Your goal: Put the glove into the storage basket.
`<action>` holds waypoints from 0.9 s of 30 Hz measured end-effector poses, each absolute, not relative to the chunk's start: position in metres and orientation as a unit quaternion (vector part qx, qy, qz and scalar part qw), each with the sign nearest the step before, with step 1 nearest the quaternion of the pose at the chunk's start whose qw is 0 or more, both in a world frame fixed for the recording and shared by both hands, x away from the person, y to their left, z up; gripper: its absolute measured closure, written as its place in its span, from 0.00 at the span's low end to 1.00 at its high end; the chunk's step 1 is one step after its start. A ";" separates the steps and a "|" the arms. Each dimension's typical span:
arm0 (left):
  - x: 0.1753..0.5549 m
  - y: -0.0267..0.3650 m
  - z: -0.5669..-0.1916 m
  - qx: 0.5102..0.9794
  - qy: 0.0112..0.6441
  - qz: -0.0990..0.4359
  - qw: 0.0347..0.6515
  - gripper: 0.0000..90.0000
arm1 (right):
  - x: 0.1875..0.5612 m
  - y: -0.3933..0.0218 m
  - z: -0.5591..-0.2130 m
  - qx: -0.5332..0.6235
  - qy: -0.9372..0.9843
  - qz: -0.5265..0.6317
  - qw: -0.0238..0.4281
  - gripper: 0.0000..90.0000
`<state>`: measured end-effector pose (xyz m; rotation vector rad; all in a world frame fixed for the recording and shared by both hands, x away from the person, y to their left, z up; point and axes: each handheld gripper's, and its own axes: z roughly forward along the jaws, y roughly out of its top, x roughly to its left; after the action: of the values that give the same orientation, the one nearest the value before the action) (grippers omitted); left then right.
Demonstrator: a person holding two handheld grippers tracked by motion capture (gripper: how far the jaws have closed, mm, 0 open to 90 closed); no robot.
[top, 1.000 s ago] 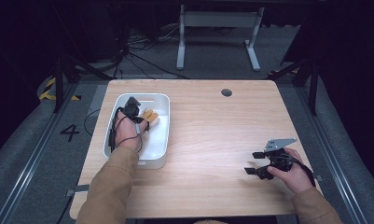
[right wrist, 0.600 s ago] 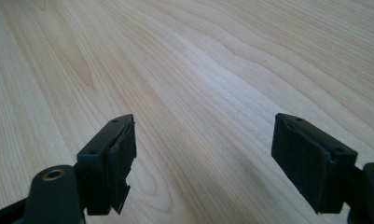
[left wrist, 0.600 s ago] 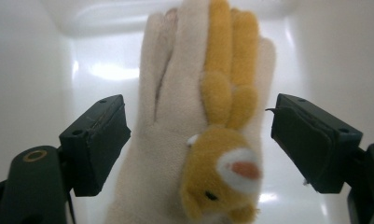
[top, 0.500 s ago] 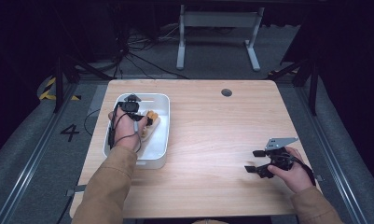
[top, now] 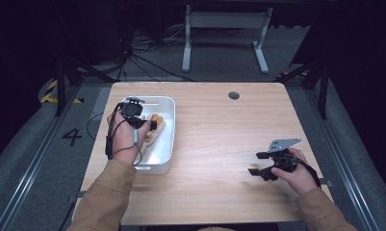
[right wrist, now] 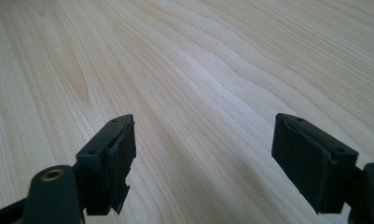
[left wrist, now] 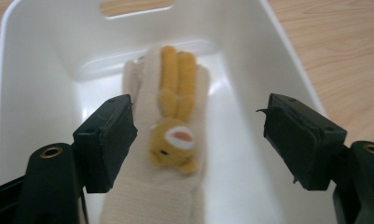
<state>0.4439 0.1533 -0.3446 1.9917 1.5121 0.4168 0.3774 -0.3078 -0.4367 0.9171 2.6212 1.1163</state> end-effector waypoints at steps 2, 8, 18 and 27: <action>0.436 0.148 -0.339 0.757 0.554 0.155 0.311 0.28 | 0.378 -0.308 -0.437 0.305 0.873 0.372 0.075 0.25; 0.416 0.129 -0.327 0.781 0.509 0.147 0.330 0.28 | 0.378 -0.310 -0.437 0.303 0.874 0.372 0.079 0.25; 0.390 0.095 -0.321 0.819 0.424 0.124 0.365 0.27 | 0.375 -0.320 -0.439 0.303 0.871 0.375 0.094 0.24; 0.375 0.071 -0.327 0.838 0.353 0.099 0.403 0.26 | 0.374 -0.328 -0.440 0.304 0.871 0.372 0.098 0.26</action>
<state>0.3755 0.0705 -0.3268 2.1177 0.8920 0.2500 0.3736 -0.3285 -0.4398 0.9004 2.5784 1.1010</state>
